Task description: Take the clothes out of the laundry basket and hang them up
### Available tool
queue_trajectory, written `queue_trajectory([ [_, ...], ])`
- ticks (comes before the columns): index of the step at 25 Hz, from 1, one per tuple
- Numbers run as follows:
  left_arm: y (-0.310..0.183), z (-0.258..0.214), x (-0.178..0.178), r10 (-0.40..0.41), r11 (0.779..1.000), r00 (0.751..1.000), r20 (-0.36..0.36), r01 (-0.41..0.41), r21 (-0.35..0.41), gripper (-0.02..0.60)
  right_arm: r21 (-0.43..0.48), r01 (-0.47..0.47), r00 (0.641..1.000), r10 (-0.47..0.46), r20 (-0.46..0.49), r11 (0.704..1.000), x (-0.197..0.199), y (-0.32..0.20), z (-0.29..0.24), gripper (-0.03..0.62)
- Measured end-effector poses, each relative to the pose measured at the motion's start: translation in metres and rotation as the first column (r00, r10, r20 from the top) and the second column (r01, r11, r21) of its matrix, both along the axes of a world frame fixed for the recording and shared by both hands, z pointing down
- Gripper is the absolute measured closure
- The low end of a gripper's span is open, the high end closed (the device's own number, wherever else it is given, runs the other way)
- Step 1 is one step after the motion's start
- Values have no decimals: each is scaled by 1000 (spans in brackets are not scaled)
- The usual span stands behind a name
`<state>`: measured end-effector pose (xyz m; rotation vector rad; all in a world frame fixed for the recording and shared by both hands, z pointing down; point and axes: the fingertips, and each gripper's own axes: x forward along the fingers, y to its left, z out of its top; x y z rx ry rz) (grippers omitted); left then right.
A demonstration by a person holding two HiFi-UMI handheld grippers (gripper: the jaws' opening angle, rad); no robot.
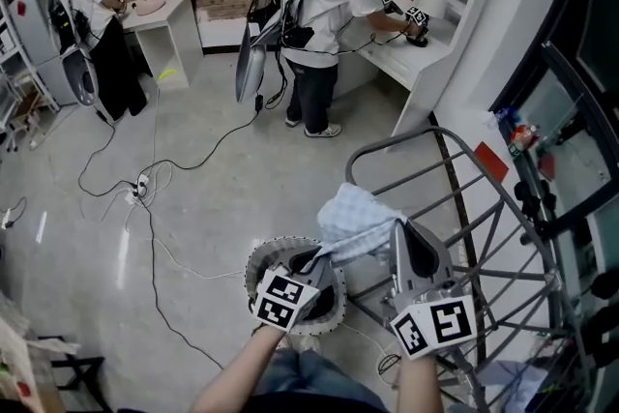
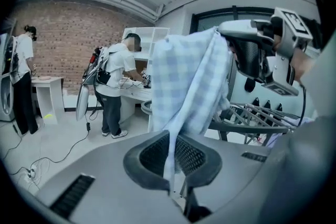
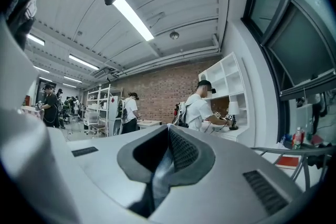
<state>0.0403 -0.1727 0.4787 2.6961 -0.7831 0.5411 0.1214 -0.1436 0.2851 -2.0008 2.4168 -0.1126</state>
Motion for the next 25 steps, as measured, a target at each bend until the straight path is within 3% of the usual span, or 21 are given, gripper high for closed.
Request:
queue_trajectory([
  [6,-18,-48,-21,-88,990,996,-4,88,109,551,-28,-79,997,79,-10,996,34,30,18,588],
  [13,-27,-120,-24,-110,966,987,-118,134,221,551,-98,-147,989,148,-3,984,51,56,46,587],
  [21,-13,-129,-10,13,974,990,-143,20,227,551,-63,-271,963,271,0,961,50,88,36,586],
  [25,5,-131,18,156,967,975,-157,-119,227,551,-48,-413,911,413,-6,910,60,121,30,587],
])
